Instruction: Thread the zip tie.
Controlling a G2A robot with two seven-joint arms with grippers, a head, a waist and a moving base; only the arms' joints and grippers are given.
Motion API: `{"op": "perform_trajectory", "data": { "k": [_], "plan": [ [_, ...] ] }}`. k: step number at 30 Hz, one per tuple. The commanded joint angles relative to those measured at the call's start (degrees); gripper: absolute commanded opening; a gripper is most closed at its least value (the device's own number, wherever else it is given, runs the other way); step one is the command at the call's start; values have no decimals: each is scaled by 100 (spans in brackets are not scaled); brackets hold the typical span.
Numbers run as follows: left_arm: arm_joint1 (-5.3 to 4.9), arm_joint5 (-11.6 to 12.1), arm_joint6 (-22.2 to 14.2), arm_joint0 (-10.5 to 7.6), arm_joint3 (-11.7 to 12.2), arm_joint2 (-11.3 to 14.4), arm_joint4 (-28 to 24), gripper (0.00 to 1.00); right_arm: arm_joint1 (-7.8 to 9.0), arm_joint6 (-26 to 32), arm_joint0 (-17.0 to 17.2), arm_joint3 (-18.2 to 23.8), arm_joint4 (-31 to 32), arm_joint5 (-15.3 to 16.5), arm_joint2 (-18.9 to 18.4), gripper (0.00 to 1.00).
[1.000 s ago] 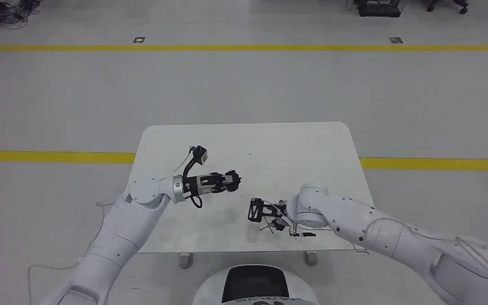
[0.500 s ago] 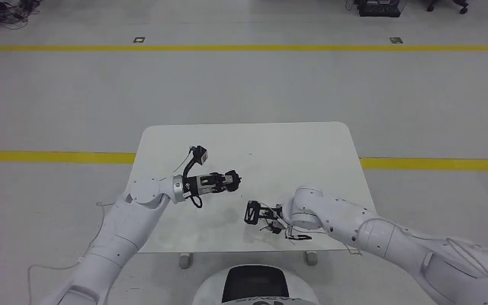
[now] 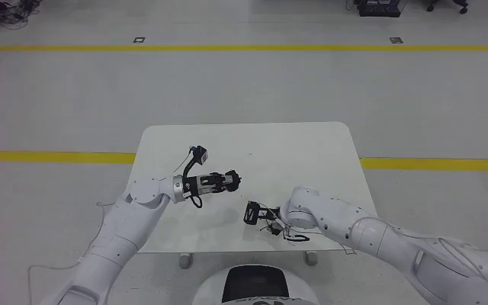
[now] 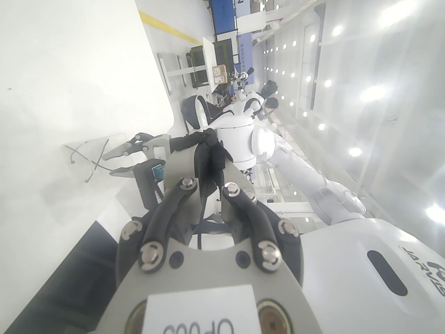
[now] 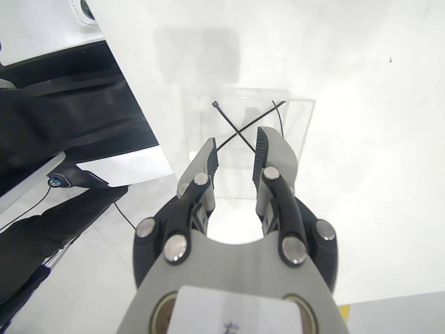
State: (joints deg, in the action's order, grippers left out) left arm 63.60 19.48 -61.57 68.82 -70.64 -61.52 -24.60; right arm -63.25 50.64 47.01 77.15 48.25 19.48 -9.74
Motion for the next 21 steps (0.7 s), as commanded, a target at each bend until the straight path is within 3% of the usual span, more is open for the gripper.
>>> {"op": "perform_trajectory", "data": {
  "k": [1, 10, 21],
  "plan": [
    [0, 0, 0, 0, 0, 0, 0, 0, -37, -5, 5, -63, 4, 0, 0, 23],
    [0, 0, 0, 0, 0, 0, 0, 0, -211, 12, 4, -362, 25, 0, 0, 17],
    [0, 0, 0, 0, 0, 0, 0, 0, -389, 64, 8, -595, 62, 0, 0, 17]
  ]
}}
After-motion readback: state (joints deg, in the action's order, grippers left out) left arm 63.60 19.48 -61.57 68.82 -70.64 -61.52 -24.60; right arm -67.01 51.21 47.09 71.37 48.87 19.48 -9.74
